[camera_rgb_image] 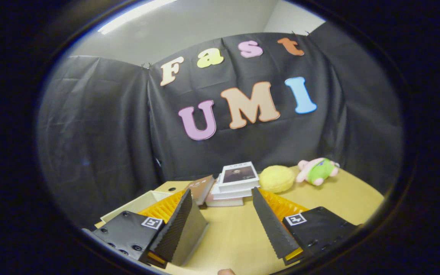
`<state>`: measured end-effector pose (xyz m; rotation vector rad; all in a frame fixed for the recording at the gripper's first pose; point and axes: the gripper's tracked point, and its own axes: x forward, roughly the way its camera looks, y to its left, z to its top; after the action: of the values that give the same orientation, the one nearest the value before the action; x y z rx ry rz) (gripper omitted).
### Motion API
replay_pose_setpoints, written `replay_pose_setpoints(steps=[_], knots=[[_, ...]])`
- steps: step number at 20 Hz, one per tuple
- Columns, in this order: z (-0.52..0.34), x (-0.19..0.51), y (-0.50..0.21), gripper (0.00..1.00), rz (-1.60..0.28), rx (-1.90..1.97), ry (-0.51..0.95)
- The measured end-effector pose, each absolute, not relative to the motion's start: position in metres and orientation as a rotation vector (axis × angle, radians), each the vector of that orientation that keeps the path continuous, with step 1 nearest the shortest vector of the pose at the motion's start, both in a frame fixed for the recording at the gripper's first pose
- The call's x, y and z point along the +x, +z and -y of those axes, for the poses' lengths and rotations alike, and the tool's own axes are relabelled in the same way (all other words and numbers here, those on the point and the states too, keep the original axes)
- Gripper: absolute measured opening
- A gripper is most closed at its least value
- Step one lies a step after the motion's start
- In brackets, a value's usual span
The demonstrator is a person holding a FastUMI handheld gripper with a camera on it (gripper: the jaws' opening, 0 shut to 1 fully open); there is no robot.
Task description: Open the storage box then place both shoes into the box .Put the left shoe in first, then the right shoe, with the right side of both shoes facing outward in a uniform manner.
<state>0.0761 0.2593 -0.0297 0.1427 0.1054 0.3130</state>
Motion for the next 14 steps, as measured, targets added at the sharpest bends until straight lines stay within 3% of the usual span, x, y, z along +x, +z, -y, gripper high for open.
replay_pose_setpoints(steps=[7, 14], knots=[[-0.211, 0.06, -0.026, 1.0, -0.029, -0.06, 0.276], [-0.17, 0.054, -0.014, 1.0, -0.006, 0.009, 0.214]])
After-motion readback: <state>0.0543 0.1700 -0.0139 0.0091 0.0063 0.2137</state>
